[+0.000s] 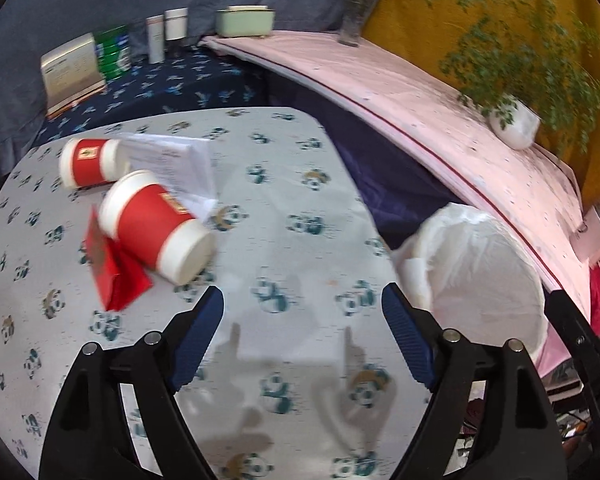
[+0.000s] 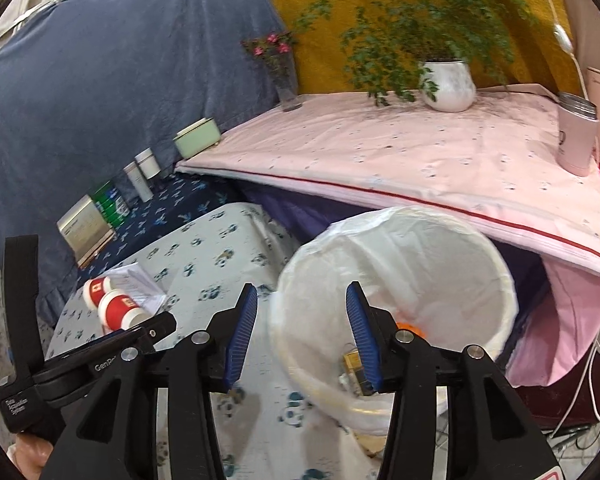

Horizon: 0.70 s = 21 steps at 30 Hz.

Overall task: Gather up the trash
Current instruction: 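Move both open tools back to the red envelope and paper cups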

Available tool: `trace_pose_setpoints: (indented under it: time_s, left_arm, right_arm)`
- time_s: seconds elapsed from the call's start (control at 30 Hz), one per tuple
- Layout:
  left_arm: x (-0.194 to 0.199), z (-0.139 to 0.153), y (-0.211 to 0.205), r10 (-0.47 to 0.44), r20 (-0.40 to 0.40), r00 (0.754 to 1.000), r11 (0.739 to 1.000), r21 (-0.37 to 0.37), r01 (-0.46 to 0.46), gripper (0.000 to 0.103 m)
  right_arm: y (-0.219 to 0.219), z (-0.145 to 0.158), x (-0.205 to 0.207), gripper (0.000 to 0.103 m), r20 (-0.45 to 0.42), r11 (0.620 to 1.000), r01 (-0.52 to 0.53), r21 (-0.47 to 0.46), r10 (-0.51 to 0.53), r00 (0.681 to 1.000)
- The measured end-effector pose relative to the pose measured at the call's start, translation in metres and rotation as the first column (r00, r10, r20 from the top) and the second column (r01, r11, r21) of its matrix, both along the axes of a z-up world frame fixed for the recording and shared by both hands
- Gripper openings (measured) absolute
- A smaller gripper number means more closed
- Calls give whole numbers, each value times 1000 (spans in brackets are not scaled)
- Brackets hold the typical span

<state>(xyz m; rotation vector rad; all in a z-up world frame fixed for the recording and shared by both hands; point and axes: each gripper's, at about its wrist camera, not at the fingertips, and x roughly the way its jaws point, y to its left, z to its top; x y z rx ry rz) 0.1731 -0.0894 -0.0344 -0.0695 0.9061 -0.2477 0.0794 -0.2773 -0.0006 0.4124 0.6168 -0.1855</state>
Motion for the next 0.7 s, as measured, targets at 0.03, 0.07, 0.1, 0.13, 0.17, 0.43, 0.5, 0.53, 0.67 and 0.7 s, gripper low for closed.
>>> trace_pose_setpoints:
  time_s: [0.03,0.07,0.1,0.13,0.17,0.43,0.5,0.53,0.67,0.7]
  left_arm:
    - [2,-1,7,15,-4,1000,1000,0,-15,77]
    - [4,-2,16,33,-9,999,999,2,-33,77]
    - [6,-4,25,48,-15,999,999,1,-48,77]
    - [6,-6,32,59,-18,998,998,-1,-59,77]
    - [7,-7,40,73,-22,997,997,-2,-73,77]
    - [17,-22,97,174,-56,983,985,5,-174,77]
    - [19,-26,107,193,-65,979,981,4,-193,77]
    - [20,-27,109,200,-70,977,980,4,-200,77]
    - [29,-35,116,208,-91,974,978,0,-209,77]
    - [32,-38,116,202,-97,974,979,1,-203,77]
  right_arm:
    - [9,0,4,45,-4,1000,-18,0,18,1000]
    - [15,0,7,45,-6,1000,-31,0,31,999]
    - [23,0,10,45,-8,999,-45,-2,45,999]
    - [30,0,13,45,-11,998,-60,-4,60,998]
    - [37,0,15,46,-13,997,-74,-3,74,997]
    - [90,-2,40,51,-34,984,-178,0,177,984]
    - [99,-3,45,52,-41,981,-196,0,196,980]
    - [104,-4,48,52,-45,979,-206,0,206,978]
    - [119,-8,57,52,-63,971,-238,1,238,969]
    - [120,-10,59,52,-67,970,-244,0,244,967]
